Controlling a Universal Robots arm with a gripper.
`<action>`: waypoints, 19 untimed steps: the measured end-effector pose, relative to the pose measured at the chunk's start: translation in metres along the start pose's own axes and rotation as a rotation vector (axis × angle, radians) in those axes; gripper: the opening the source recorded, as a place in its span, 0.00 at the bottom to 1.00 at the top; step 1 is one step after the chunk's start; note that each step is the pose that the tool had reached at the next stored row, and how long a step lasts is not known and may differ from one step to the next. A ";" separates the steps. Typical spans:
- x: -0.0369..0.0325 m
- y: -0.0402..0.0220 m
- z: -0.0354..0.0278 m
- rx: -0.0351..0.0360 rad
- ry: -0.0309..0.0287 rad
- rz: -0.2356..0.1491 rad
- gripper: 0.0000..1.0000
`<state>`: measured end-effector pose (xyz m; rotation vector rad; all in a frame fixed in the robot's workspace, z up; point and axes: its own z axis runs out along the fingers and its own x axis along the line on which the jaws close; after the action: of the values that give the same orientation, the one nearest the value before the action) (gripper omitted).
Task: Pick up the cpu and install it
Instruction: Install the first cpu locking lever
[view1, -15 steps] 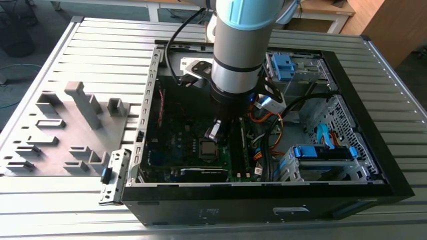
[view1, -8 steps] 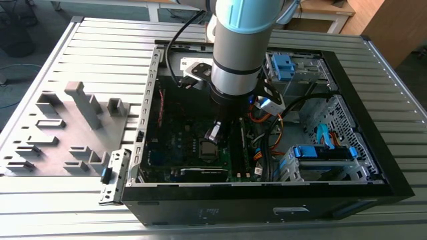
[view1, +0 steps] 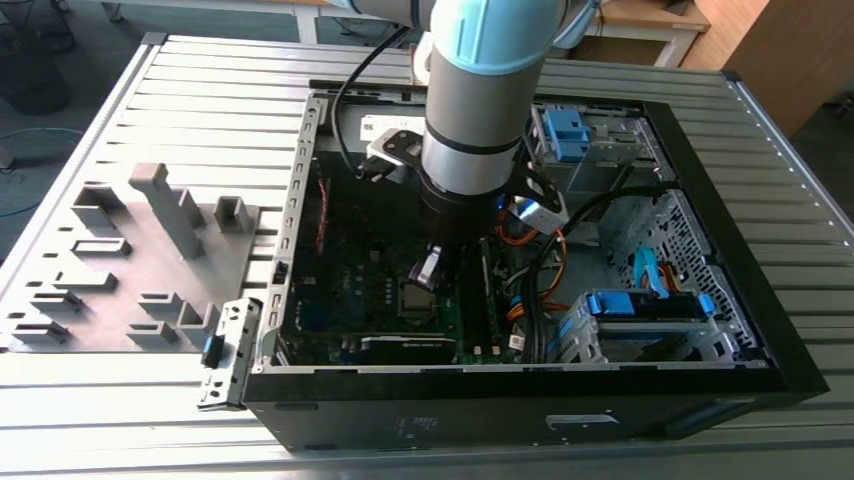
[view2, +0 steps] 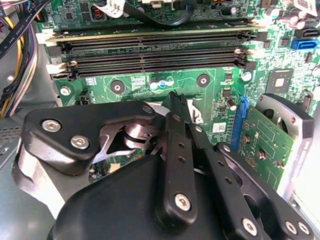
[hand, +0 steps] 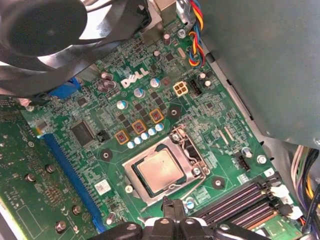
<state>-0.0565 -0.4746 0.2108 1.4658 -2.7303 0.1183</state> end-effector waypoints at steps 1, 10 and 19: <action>0.0002 0.0002 0.0001 0.0003 0.0000 0.000 0.12; 0.0021 0.0035 0.0030 0.0058 -0.0036 0.001 0.12; 0.0038 0.0027 0.0080 0.0071 -0.0048 0.001 0.12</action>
<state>-0.0608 -0.4770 0.2030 1.4686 -2.7371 0.1248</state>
